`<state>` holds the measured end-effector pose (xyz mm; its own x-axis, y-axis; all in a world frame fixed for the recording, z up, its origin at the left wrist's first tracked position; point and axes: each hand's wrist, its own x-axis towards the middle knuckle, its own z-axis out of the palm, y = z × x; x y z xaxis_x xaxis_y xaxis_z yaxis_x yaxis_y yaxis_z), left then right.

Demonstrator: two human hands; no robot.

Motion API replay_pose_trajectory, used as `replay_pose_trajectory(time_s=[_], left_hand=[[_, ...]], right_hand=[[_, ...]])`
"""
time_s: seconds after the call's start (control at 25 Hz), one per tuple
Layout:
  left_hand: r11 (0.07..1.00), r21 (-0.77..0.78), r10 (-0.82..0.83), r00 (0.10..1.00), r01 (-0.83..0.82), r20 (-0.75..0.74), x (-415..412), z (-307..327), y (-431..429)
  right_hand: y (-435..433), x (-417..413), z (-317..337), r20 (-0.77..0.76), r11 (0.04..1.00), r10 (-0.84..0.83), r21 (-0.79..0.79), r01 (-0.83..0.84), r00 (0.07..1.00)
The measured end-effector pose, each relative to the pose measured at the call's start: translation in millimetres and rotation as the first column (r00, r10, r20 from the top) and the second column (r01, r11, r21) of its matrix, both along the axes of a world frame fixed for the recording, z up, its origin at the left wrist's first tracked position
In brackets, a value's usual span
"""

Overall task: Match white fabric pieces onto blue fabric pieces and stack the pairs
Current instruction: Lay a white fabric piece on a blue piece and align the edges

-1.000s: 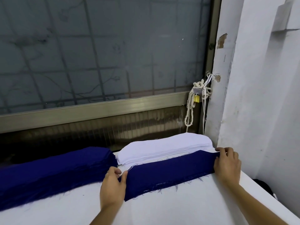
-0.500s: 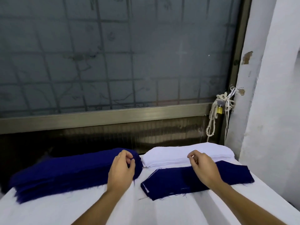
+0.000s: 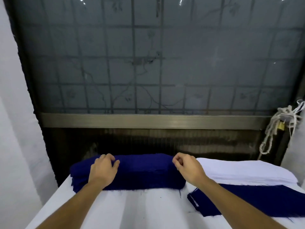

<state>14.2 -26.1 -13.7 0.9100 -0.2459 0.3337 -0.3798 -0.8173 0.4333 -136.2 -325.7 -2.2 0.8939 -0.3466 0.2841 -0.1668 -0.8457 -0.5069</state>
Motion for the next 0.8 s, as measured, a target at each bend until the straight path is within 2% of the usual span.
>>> replay_pose_trajectory(time_s=[0.16, 0.32, 0.6, 0.68, 0.8], left_hand=[[0.996, 0.084, 0.017, 0.995, -0.01, -0.094, 27, -6, 31], [0.994, 0.104, -0.004, 0.991, 0.019, -0.136, 47, -5, 45], [1.0, -0.012, -0.019, 0.975, 0.017, -0.219, 59, 0, 43], [0.999, -0.003, -0.046, 0.976, 0.046, -0.211, 59, 0, 45], [0.99, 0.063, -0.12, 0.988, 0.126, -0.097, 56, -1, 51]], right_hand=[[24, 38, -2, -0.001, 0.994, 0.042, -0.099, -0.042, 0.999], [37, 68, -11, -0.078, 0.979, 0.053, -0.19, -0.067, 0.996], [54, 100, -24, -0.082, 0.965, 0.059, -0.251, -0.077, 0.995], [61, 107, -26, -0.071, 0.961, 0.07, -0.263, -0.086, 0.995], [75, 117, -27, -0.046, 0.954, 0.126, -0.268, -0.134, 0.991]])
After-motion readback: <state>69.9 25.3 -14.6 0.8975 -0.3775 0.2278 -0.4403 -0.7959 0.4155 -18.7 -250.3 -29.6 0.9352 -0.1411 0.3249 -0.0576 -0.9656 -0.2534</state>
